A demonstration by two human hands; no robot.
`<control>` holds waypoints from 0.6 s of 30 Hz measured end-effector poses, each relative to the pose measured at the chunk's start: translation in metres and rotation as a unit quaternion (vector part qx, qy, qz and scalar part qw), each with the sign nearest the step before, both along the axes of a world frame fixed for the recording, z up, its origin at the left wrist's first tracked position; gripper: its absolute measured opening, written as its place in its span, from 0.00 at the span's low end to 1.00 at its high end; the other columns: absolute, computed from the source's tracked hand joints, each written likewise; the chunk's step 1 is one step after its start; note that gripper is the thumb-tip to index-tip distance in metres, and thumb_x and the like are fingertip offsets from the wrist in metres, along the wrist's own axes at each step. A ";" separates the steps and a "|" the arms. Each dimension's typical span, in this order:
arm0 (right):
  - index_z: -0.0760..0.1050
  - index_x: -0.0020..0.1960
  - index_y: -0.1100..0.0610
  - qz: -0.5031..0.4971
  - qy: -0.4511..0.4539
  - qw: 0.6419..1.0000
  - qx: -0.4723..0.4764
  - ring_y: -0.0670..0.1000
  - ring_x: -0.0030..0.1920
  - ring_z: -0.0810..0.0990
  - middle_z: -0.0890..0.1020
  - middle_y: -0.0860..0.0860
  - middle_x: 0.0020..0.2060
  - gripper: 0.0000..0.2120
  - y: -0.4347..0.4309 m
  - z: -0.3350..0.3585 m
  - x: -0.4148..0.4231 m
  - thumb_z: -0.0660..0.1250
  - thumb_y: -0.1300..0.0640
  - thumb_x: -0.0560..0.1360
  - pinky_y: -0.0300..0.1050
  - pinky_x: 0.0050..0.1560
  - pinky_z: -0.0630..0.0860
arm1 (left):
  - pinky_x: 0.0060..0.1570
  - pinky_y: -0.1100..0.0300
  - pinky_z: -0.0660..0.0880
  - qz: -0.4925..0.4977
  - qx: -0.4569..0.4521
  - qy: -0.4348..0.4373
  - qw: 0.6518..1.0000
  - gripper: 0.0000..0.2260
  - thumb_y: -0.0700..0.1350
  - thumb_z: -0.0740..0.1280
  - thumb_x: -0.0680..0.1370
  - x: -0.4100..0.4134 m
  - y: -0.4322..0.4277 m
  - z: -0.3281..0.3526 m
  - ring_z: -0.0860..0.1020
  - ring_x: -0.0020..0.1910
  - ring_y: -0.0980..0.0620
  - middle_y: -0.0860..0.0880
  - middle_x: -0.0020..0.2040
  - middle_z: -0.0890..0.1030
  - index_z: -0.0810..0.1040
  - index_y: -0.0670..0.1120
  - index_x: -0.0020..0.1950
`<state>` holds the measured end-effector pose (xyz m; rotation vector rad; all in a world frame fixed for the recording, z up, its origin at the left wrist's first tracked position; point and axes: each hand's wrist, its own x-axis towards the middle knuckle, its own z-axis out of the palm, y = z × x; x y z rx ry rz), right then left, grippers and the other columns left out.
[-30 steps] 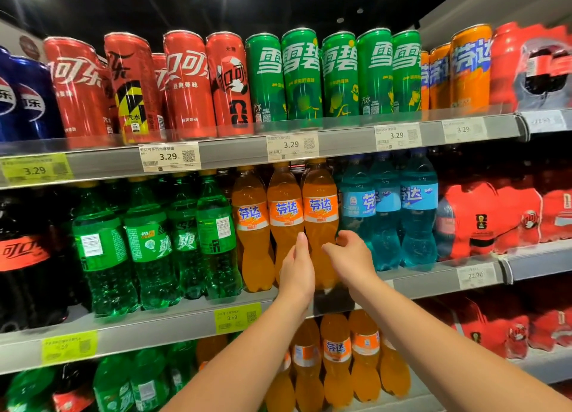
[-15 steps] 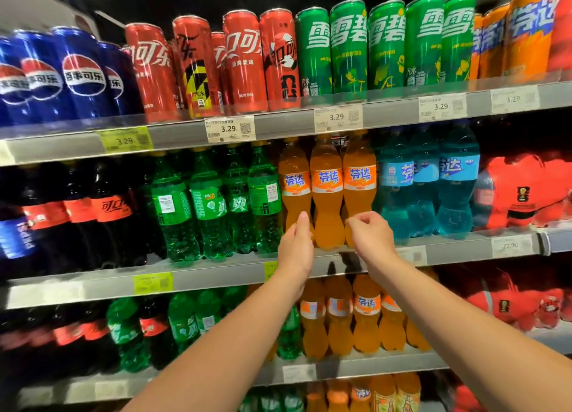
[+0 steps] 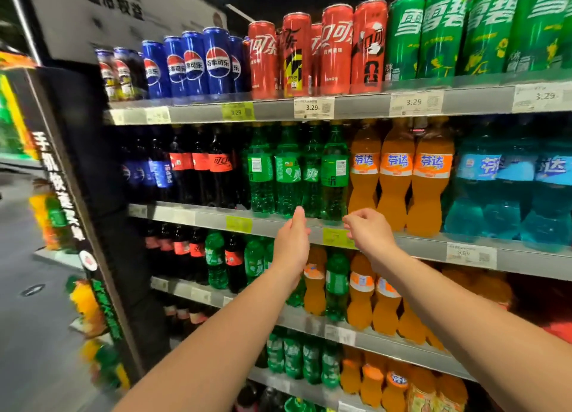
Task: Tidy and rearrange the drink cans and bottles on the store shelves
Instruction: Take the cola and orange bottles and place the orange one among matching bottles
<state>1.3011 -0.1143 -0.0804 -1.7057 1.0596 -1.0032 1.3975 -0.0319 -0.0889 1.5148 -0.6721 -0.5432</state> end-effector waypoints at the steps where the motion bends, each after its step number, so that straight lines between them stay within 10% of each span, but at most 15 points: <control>1: 0.75 0.53 0.66 0.012 -0.001 1.000 -0.001 0.58 0.44 0.76 0.80 0.61 0.44 0.13 0.004 -0.003 0.003 0.61 0.56 0.78 0.51 0.47 0.73 | 0.59 0.50 0.68 0.012 0.001 0.001 1.000 0.21 0.60 0.49 0.81 0.002 0.007 -0.002 0.74 0.57 0.47 0.49 0.53 0.77 0.74 0.49 0.56; 18: 0.71 0.35 0.55 -0.033 0.022 0.993 0.115 0.54 0.36 0.72 0.74 0.55 0.33 0.08 0.006 -0.099 0.017 0.62 0.54 0.72 0.49 0.39 0.66 | 0.63 0.48 0.69 -0.026 0.086 0.053 0.995 0.25 0.59 0.48 0.81 0.033 0.011 -0.069 0.74 0.55 0.48 0.48 0.54 0.76 0.72 0.45 0.66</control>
